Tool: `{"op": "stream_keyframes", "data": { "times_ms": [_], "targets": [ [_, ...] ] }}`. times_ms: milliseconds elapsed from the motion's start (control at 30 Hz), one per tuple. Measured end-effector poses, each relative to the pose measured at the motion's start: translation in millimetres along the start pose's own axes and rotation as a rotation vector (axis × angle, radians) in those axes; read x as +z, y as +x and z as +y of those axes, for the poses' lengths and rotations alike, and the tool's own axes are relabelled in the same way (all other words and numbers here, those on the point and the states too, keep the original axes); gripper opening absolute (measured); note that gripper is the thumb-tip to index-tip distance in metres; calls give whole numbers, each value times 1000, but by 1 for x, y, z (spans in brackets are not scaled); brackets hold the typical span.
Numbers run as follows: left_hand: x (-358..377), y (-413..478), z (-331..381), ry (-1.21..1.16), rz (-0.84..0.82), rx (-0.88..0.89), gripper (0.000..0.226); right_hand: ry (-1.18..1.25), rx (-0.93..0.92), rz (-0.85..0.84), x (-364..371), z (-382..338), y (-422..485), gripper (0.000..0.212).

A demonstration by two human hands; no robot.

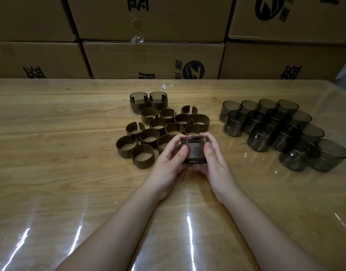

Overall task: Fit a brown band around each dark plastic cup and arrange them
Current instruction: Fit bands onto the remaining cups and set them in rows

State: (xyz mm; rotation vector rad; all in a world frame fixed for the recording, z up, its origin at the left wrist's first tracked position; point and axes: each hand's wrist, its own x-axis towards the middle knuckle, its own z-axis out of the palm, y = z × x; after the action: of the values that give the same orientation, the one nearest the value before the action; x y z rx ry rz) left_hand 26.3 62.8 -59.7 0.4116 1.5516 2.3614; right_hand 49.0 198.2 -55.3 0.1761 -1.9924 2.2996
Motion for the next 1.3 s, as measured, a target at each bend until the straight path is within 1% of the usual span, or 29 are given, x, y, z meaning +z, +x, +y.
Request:
{"op": "stream_keyframes", "data": {
  "times_ms": [167,467,600,633,700,767,833,867,900,1000,1067,1133,1200,1300],
  "targets": [
    [-1,0,-1,4,-1,2,29,-20,-13,11,-1,0,-1,27],
    [-1,0,-2,23,20,1,35,-42,-43,26,1,4,1,28],
    [-2,1,-4,28,22,-11,29,-29,-29,36,0,8,1,30],
    [-2,2,-5,31,26,-15,31,-29,-17,36,-1,9,1,33],
    [-3,2,-6,42,33,-13,43,-8,13,36,-1,9,1,38],
    [-2,2,-9,111,33,11,60,33,34,40,-3,7,1,41],
    [1,1,-10,193,24,22,77,87,51,39,-5,6,2,39],
    [1,1,-10,206,30,19,80,133,61,28,-7,6,3,37],
    [1,1,-10,195,37,16,79,187,74,13,-9,5,4,38],
    [-2,2,-7,82,25,-4,76,304,113,-57,-16,4,5,54],
    [-5,2,-6,19,4,-20,77,354,135,-82,-17,4,5,60],
    [-7,3,-6,-45,1,-23,73,374,137,-96,-18,4,5,65],
    [-8,4,-5,-88,6,-24,68,383,131,-110,-18,4,5,64],
    [-5,5,-6,-98,18,-7,64,384,128,-113,-18,3,5,57]
  ]
}}
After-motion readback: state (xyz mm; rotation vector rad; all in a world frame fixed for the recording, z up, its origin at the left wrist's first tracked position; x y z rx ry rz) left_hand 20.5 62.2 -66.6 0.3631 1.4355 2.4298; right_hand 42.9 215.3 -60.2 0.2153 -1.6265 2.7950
